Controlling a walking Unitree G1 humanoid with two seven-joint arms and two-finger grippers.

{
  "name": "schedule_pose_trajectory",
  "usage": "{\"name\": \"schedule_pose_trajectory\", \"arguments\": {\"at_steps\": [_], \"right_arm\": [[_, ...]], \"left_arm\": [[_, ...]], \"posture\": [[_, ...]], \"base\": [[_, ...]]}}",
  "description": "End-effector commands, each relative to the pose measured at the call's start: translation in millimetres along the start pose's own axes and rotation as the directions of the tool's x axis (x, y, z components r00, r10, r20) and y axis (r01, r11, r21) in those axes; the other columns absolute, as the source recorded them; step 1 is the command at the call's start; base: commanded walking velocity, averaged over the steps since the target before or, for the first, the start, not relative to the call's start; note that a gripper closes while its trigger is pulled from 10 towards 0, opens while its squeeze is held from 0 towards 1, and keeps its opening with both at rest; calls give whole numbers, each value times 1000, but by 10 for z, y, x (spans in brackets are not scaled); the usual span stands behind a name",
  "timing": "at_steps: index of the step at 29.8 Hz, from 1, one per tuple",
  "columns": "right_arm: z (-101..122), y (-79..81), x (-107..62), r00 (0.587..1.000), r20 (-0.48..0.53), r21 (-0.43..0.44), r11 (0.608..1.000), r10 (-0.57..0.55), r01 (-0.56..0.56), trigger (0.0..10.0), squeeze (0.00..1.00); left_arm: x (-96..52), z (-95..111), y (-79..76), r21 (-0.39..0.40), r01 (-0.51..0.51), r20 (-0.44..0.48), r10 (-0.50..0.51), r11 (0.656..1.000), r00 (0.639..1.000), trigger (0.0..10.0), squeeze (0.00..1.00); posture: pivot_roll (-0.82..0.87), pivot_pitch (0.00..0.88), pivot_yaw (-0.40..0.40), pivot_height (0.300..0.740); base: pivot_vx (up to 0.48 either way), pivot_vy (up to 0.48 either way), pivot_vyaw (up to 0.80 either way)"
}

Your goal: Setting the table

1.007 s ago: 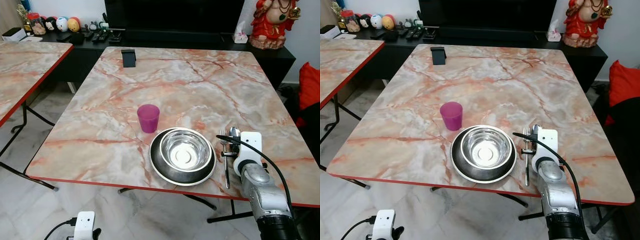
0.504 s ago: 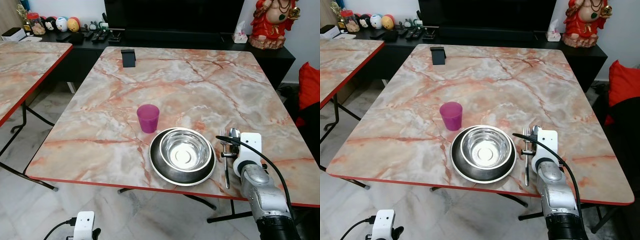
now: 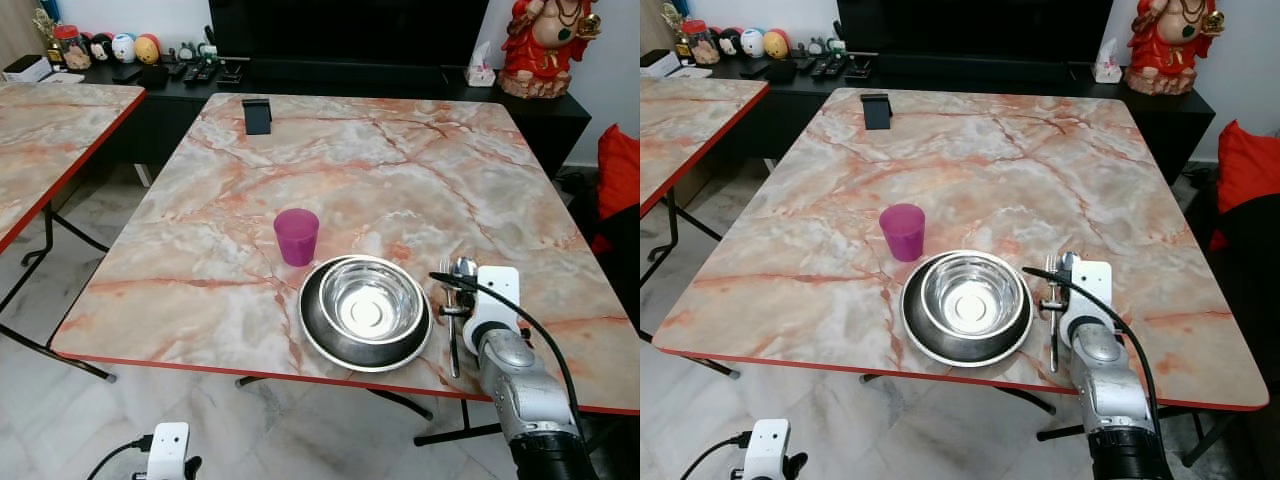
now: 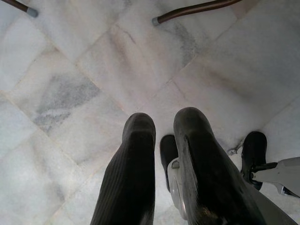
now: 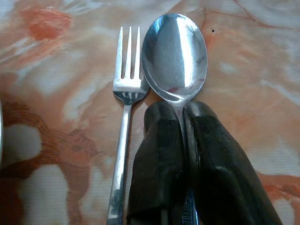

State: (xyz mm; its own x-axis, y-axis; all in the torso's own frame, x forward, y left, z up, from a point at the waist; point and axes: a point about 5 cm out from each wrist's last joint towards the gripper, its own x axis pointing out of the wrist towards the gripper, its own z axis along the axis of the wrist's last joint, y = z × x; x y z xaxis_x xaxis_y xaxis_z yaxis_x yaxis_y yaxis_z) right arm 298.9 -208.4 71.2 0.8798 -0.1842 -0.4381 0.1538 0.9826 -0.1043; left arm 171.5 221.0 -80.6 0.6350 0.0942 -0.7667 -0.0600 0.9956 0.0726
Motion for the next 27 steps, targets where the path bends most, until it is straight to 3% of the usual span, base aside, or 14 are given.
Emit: {"name": "schedule_pose_trajectory", "arguments": {"at_steps": [1,11,12,14,15,27], "right_arm": [[-44,9,3,1000,-17,0,1000,-2,2,10000,0],[-39,8,4,1000,-16,-3,1000,-1,1,10000,0],[-40,7,5,1000,-17,-3,1000,-2,2,10000,271],[-40,7,5,1000,-17,-3,1000,-2,2,10000,267],[-39,6,5,1000,-17,-3,1000,-3,3,10000,337],[-33,-3,9,1000,-16,-4,1000,-6,6,10000,329]], "left_arm": [[-14,-62,8,9,4,-27,-3,1000,1000,10000,0],[-15,-68,-1,10,4,-28,-4,1000,1000,10000,0],[-14,-66,-2,10,5,-28,-5,1000,1000,10000,0],[-14,-64,-2,10,6,-28,-5,1000,1000,10000,0],[-13,-62,-1,10,6,-27,-6,1000,1000,10000,0],[-12,-55,5,15,6,-26,-5,1000,1000,10000,0]], "posture": [[-85,0,-13,740],[-86,0,-13,740],[-85,0,-13,740],[-85,0,-13,740],[-86,0,-13,740],[-86,0,-12,740]], "base": [[0,0,0],[0,0,0],[0,0,0],[0,0,0],[0,0,0],[0,0,0]]}}
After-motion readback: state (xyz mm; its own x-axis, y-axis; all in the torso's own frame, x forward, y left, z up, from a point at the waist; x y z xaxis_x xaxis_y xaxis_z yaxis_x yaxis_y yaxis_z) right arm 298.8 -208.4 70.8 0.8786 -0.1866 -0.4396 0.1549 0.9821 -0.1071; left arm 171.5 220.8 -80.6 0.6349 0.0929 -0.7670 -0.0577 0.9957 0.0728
